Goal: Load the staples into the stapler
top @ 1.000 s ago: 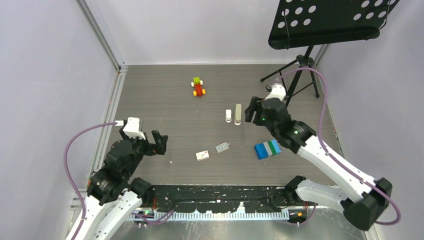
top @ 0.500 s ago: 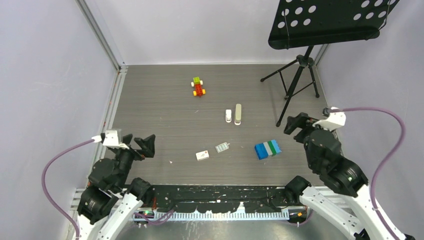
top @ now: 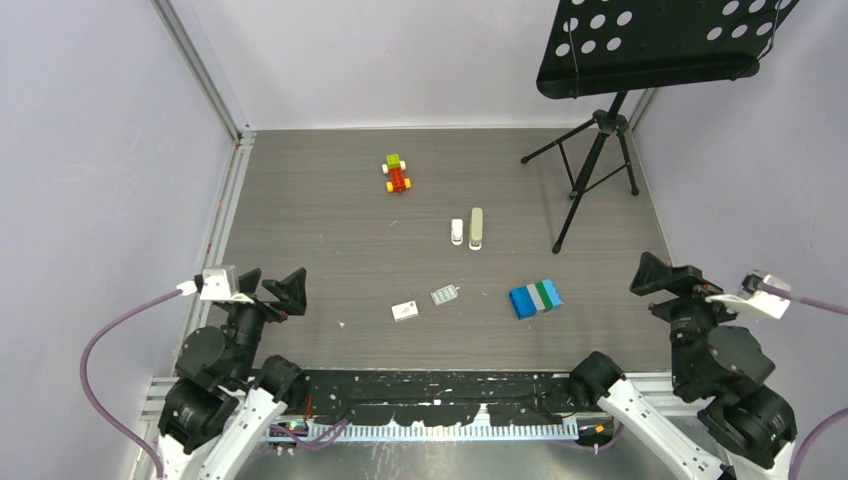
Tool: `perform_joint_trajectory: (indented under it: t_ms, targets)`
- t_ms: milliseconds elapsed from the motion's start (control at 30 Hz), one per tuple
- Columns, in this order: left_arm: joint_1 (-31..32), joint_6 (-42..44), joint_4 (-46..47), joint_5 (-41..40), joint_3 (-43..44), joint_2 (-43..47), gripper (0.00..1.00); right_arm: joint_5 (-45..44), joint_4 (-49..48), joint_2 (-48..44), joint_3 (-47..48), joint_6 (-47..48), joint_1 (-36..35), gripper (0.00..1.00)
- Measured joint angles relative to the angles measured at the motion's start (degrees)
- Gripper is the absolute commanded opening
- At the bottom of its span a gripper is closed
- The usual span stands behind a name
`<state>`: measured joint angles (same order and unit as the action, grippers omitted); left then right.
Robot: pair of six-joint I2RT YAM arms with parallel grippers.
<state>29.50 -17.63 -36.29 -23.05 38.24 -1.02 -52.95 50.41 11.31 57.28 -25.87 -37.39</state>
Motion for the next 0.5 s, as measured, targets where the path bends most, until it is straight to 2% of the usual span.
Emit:
perform_joint_trajectory:
  t_ms: [167, 500]
  targets:
    - [0.0, 0.0, 0.7, -0.4, -1.7, -0.2, 0.98, -2.0, 0.7, -4.0, -0.3, 0.2, 0.0, 0.86]
    - [-0.7, 0.1, 0.9, -1.4, -1.8, -3.0, 0.98, -2.9, 1.1, -4.5, -0.6, 0.3, 0.0, 0.84]
